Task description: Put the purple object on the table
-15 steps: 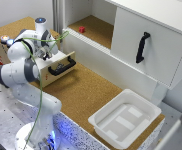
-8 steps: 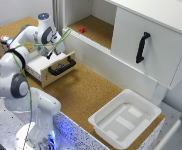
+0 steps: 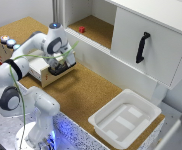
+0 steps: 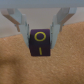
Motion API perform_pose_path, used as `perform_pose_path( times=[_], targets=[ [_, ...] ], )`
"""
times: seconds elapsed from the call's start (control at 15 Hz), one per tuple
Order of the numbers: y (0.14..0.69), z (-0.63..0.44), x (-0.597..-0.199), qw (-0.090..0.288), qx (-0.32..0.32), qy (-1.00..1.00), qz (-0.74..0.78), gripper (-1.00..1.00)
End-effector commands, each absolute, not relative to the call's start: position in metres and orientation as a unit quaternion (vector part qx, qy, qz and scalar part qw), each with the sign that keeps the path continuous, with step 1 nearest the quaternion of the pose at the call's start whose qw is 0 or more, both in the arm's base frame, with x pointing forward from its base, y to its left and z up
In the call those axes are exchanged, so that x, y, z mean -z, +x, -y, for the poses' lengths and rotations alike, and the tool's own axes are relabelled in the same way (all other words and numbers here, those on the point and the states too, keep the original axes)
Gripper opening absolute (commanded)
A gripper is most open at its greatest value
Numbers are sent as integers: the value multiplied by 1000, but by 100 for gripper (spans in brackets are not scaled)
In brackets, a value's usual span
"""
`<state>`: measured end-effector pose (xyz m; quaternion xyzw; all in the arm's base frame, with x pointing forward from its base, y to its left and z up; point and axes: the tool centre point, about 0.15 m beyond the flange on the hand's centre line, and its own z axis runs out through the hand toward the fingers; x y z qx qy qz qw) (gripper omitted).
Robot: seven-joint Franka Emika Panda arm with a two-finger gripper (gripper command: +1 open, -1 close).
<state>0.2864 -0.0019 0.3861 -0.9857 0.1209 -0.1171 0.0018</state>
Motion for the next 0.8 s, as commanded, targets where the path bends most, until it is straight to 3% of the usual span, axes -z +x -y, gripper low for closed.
perform_pose_path(
  times=[0.0,0.4,0.73],
  targets=[
    [321,97,-317,45,106,-986,-121,-100],
    [392,152,-248,71,84,-985,-133,-100],
    [451,170,-224,54,41,-993,-97,-100]
  ],
)
